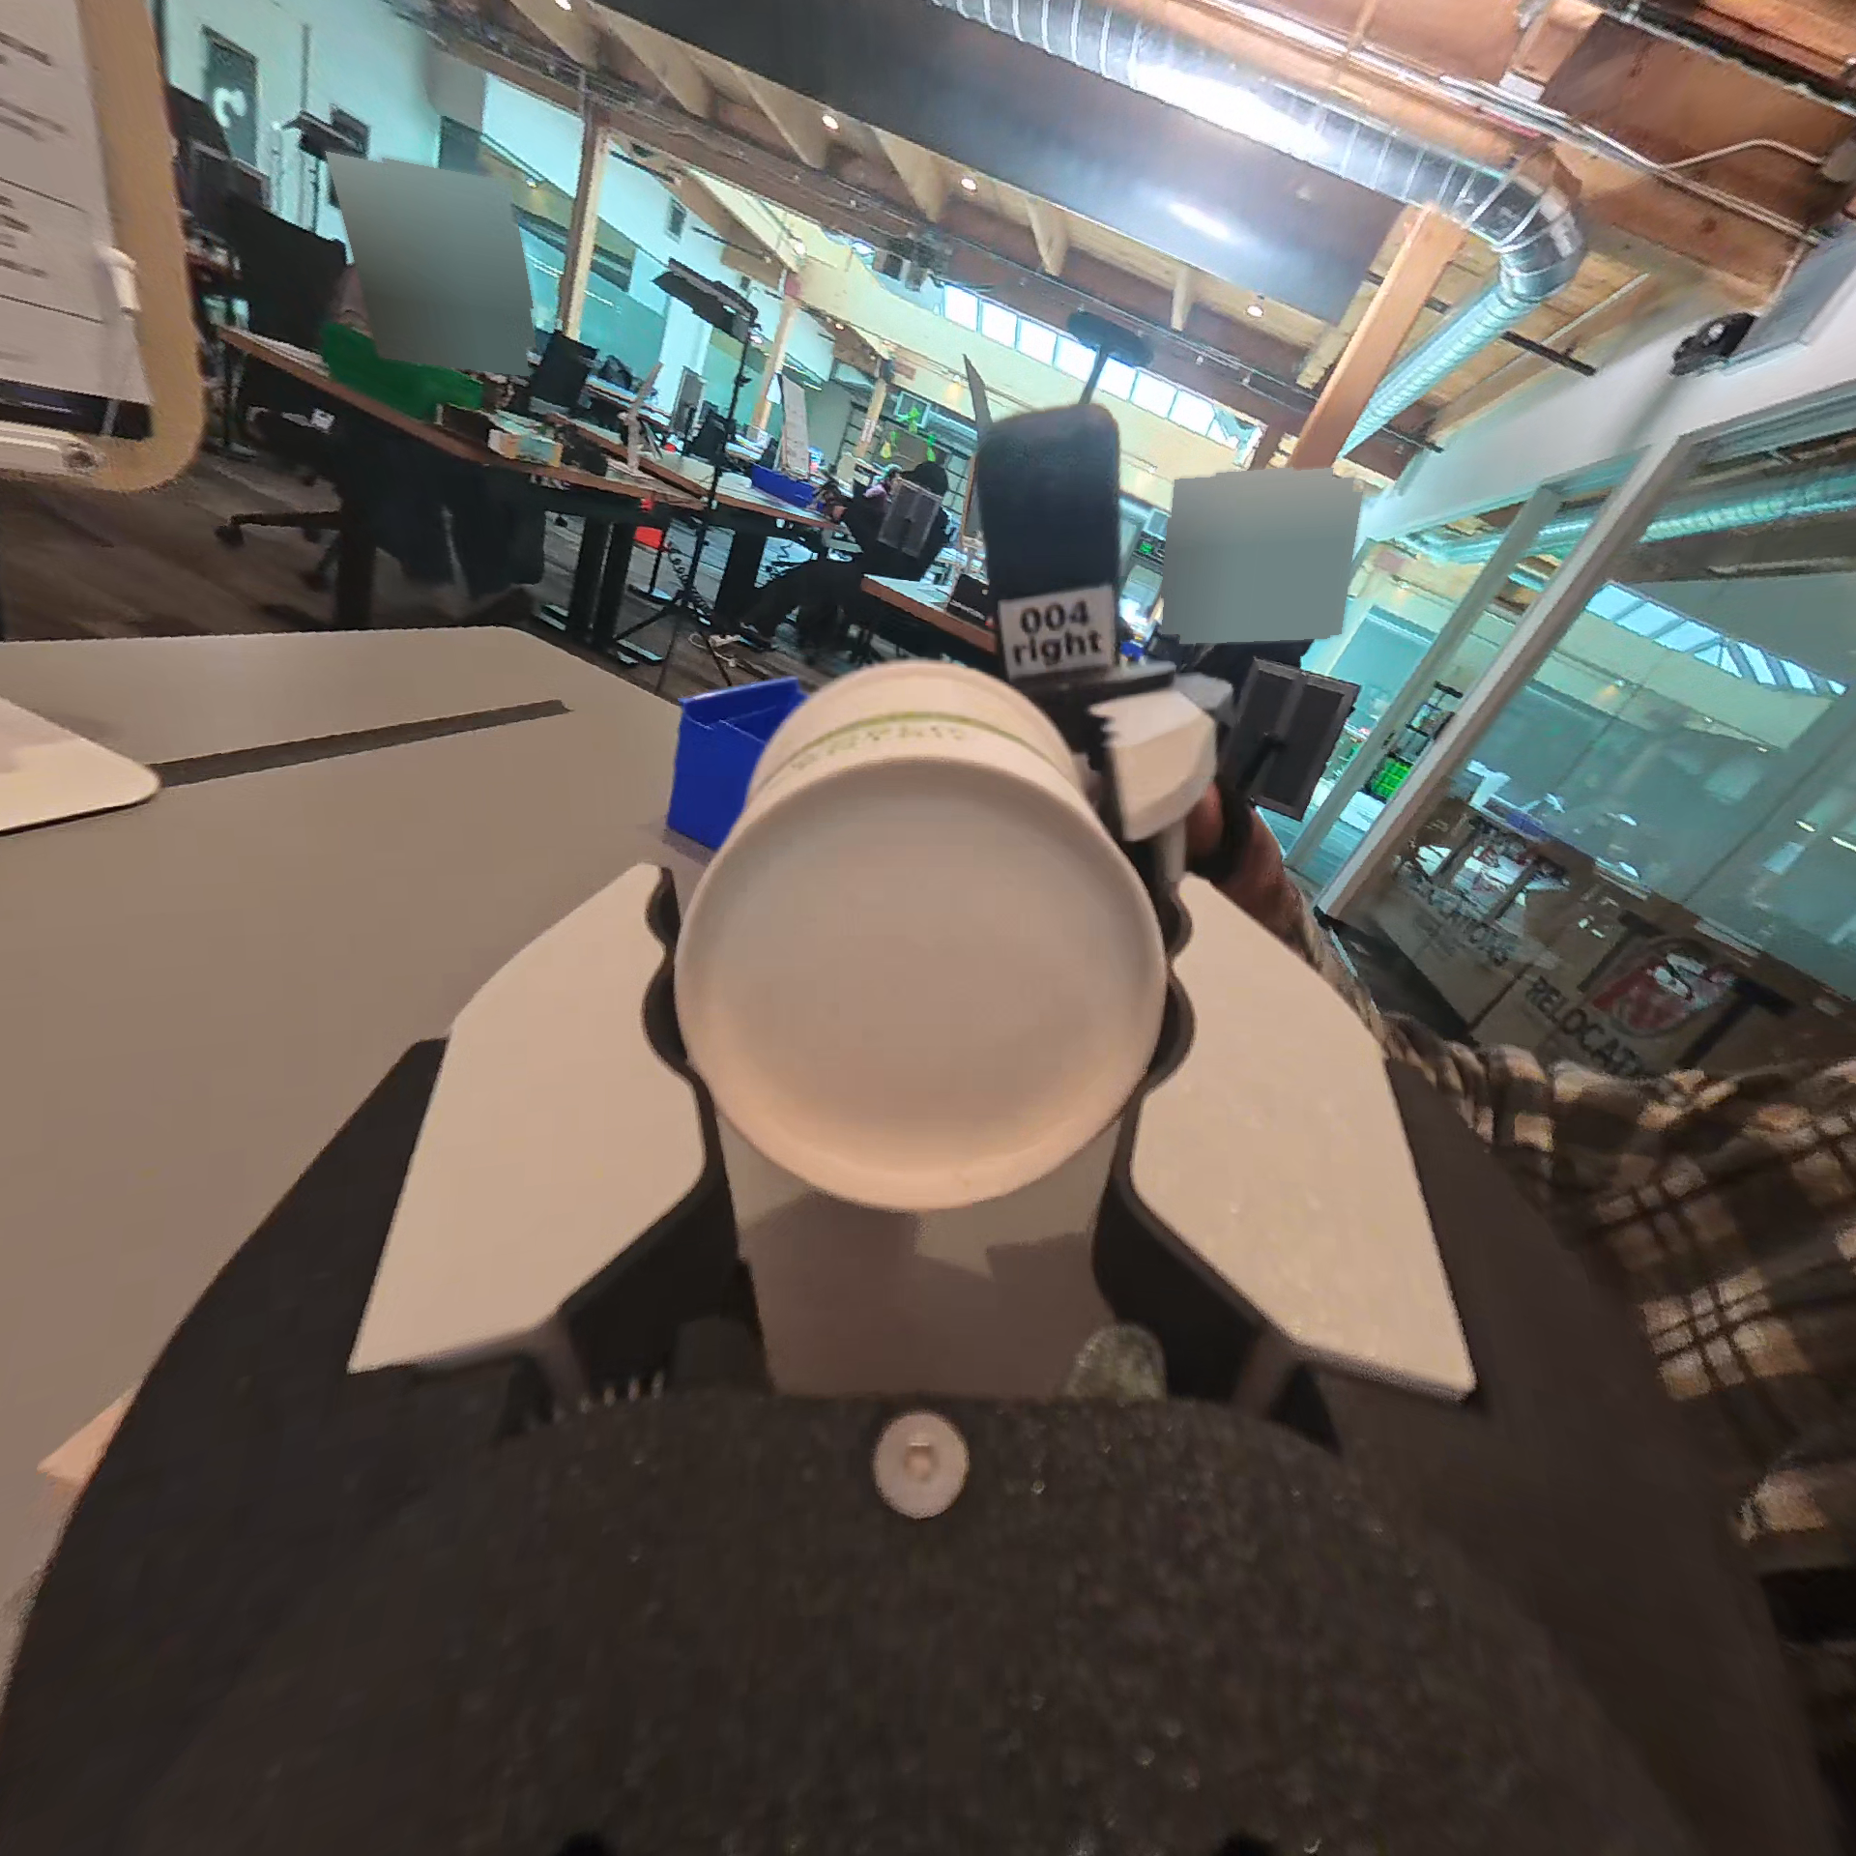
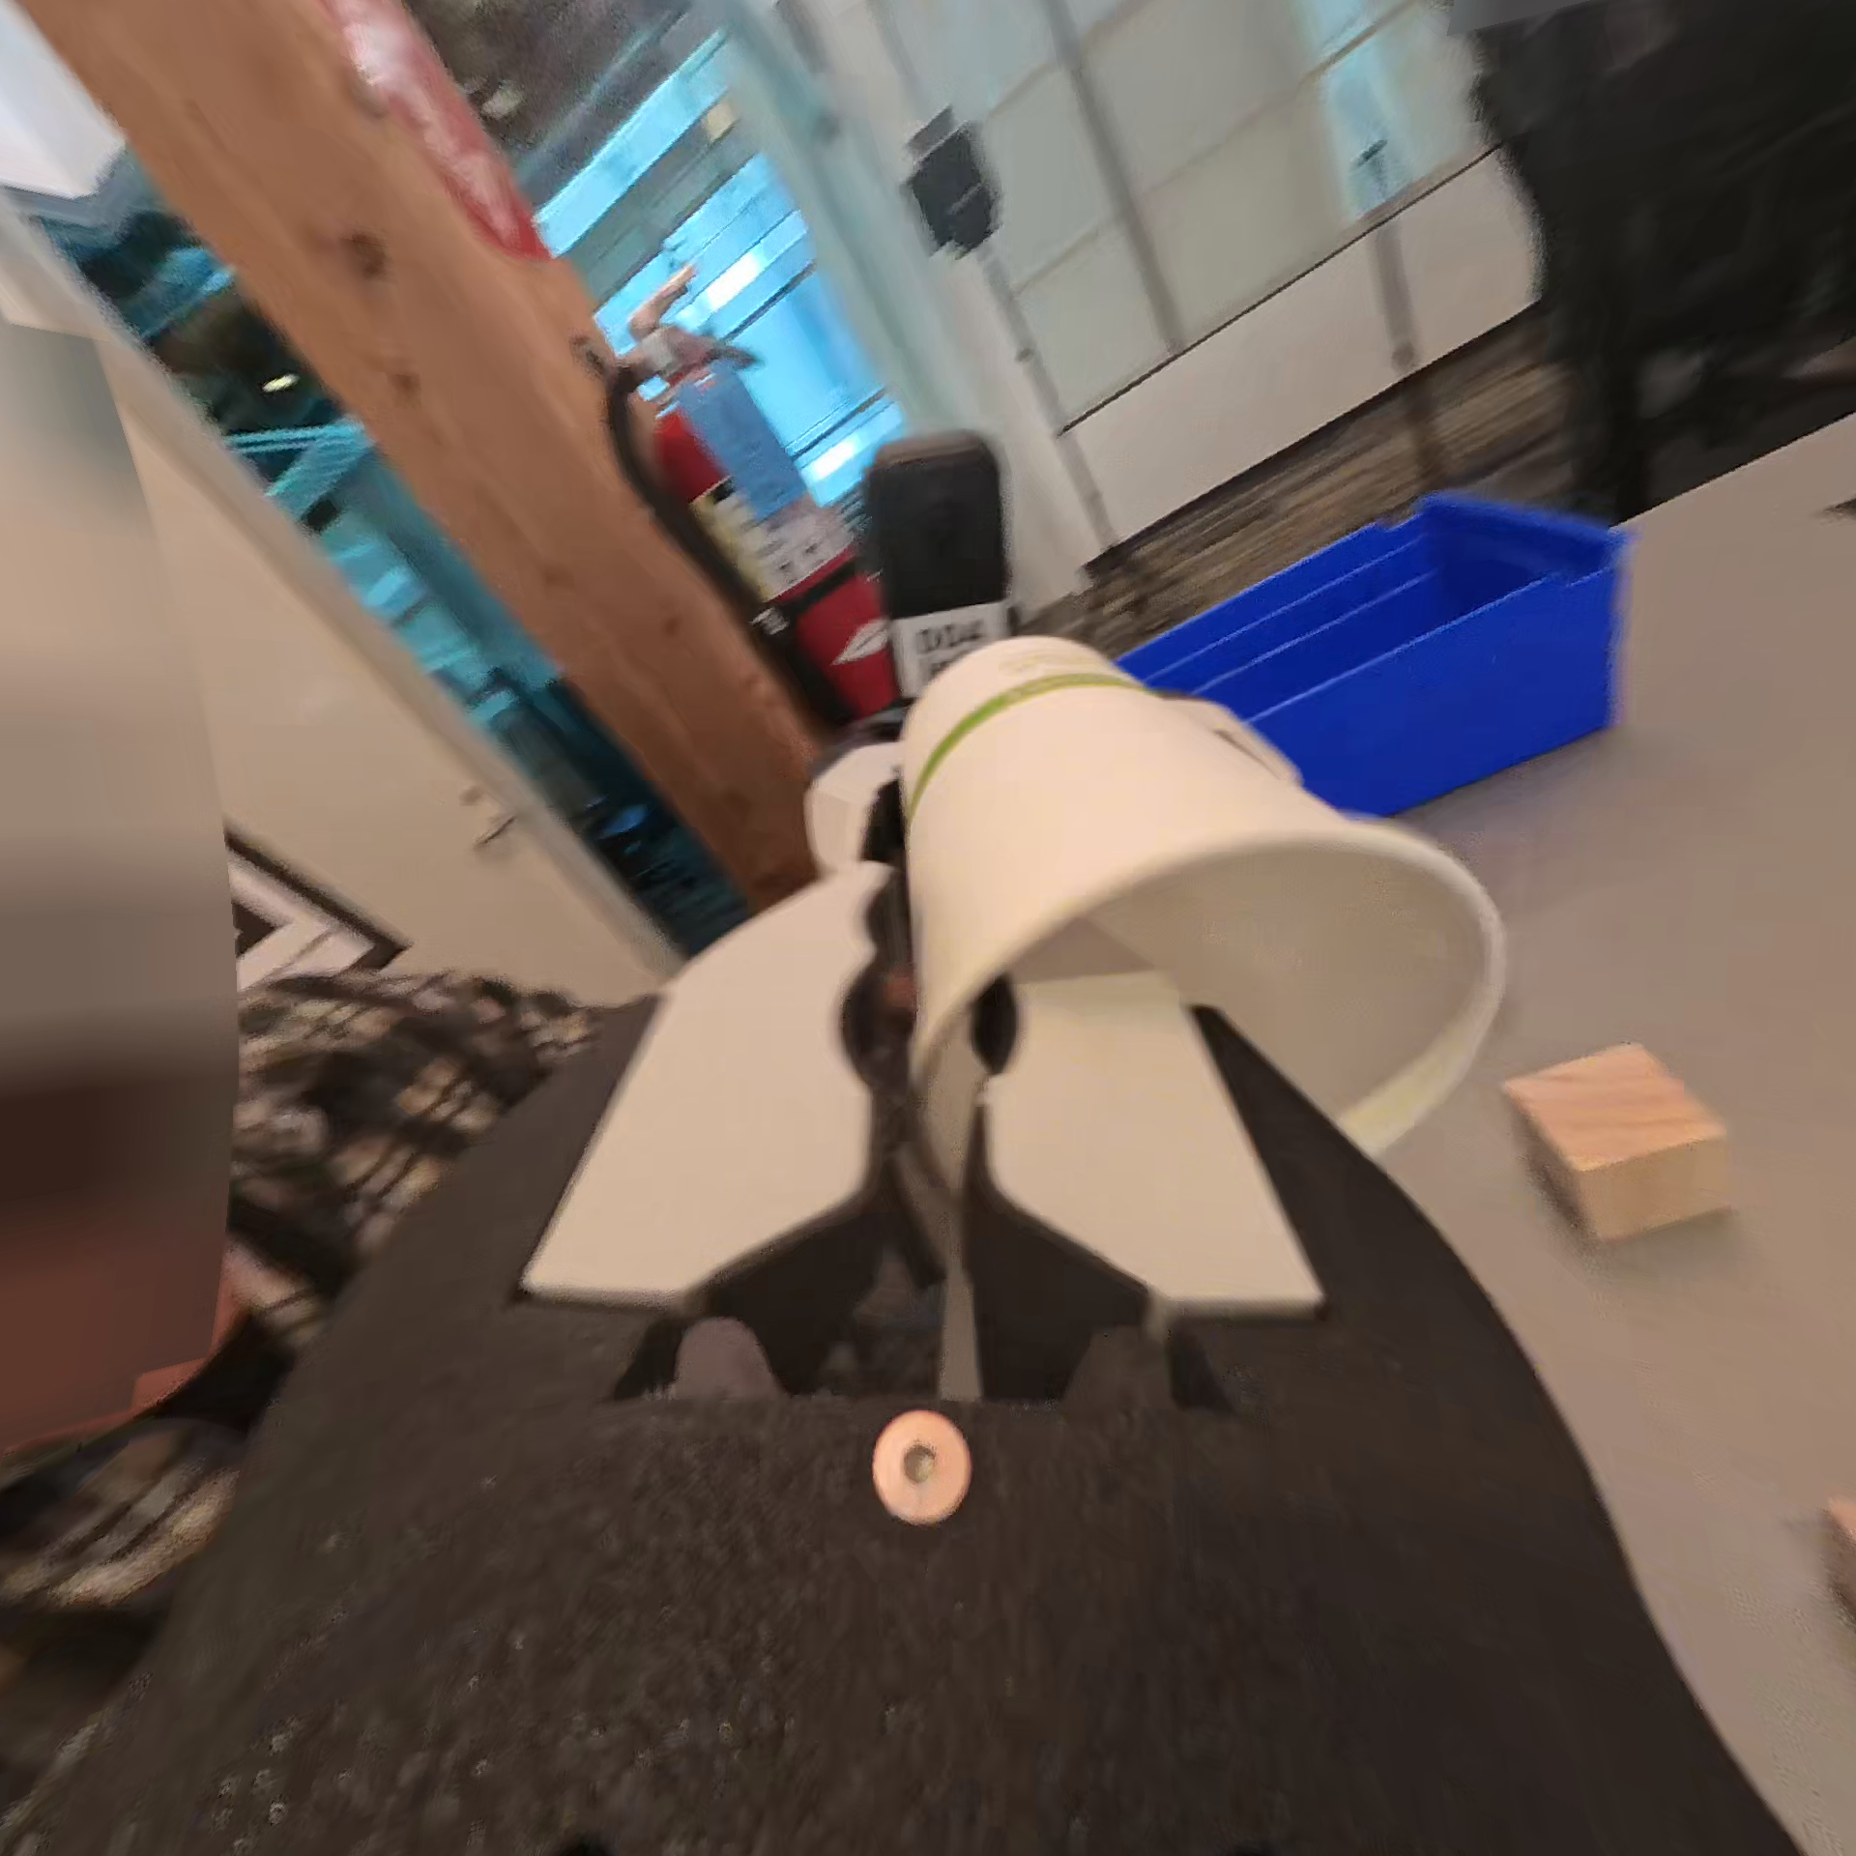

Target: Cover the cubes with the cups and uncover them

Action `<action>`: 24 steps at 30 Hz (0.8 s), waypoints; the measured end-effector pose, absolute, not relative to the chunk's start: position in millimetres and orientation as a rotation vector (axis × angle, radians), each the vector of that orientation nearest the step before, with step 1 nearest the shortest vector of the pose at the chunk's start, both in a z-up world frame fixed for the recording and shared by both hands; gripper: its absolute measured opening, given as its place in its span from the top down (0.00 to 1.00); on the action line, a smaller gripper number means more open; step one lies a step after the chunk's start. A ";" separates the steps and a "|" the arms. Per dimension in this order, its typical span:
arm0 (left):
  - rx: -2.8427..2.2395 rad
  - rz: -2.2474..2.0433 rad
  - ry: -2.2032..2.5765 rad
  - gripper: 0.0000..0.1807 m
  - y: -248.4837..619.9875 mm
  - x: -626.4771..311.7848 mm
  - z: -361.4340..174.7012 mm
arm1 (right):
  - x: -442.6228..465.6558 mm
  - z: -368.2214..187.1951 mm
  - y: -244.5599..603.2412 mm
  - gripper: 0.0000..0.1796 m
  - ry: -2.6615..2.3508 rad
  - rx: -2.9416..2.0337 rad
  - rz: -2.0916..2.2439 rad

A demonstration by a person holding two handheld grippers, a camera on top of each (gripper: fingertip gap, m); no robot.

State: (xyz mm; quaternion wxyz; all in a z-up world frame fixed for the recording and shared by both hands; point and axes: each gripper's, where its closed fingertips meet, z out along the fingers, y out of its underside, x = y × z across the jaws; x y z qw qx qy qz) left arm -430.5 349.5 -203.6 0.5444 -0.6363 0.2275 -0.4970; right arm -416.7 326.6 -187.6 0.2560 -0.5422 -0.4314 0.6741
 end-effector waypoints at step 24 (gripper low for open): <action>-1.625 -0.943 0.646 0.47 307.1 -449.7 -232.7 | -188.6 -255.2 379.3 0.98 -1.852 -2.565 0.005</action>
